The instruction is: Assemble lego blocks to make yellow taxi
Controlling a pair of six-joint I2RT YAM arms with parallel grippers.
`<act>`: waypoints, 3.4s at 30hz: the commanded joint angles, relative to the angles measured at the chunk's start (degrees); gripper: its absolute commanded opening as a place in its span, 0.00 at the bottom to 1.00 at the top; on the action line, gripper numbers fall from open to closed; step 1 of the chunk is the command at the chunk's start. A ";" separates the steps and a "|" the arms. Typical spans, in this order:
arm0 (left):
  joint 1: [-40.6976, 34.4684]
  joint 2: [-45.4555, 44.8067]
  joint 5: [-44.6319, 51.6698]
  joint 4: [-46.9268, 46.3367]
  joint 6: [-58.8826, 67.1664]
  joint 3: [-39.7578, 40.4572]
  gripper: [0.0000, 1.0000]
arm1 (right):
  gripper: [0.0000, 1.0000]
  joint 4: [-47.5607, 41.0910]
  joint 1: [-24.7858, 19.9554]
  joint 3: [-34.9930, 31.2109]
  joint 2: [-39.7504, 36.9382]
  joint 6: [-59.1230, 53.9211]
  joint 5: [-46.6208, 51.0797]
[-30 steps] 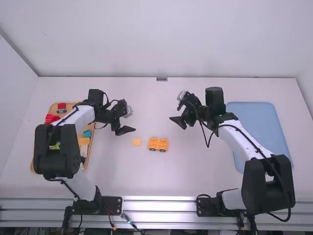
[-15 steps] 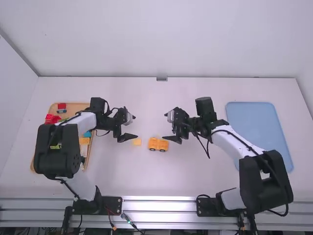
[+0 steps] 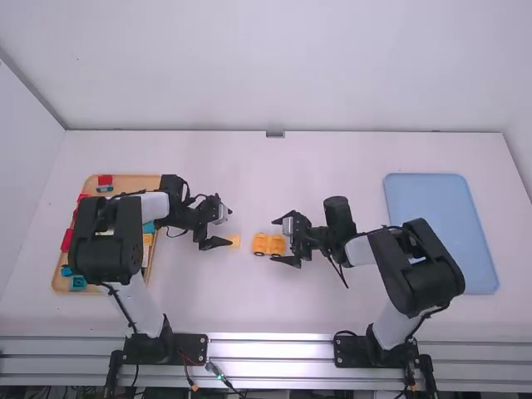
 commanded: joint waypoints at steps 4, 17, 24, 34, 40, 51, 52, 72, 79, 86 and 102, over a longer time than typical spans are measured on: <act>-0.17 3.67 3.30 3.34 1.60 -2.75 0.98 | 0.99 3.10 -0.09 0.92 5.62 7.63 0.90; -1.09 3.76 2.10 29.97 -12.74 -15.10 0.66 | 0.99 1.49 -0.09 3.69 8.33 7.63 -1.42; -0.33 3.76 2.10 30.08 -15.37 -15.04 0.55 | 0.99 1.51 -0.09 3.69 8.33 7.63 -1.40; -0.24 3.80 0.70 11.74 -3.45 -8.35 0.48 | 0.99 1.51 -0.09 3.82 8.33 7.63 -1.40; -0.87 3.80 0.61 17.27 -5.60 -10.67 0.44 | 0.99 2.19 -0.09 3.74 8.33 7.63 -1.57; -0.87 3.80 0.63 19.21 -7.82 -10.97 0.33 | 0.99 2.14 -0.09 3.69 8.33 7.65 -0.70; -0.87 3.80 0.72 19.08 -7.82 -10.84 0.33 | 0.99 2.03 -0.09 3.69 8.33 7.65 -0.28; -1.05 -0.31 0.04 12.37 -11.96 -6.38 0.29 | 0.99 -1.09 -0.07 4.44 8.33 7.63 1.68; -1.64 -6.38 1.05 9.29 -11.98 -6.60 0.29 | 0.99 -1.03 0.02 3.10 8.33 6.99 3.26; -4.35 -8.11 4.04 8.17 -12.17 -6.60 0.27 | 0.99 -0.61 0.02 1.20 8.35 4.00 4.90; -8.52 -8.72 4.31 8.57 -11.50 -6.62 0.21 | 0.98 9.66 1.81 4.90 20.37 7.67 6.60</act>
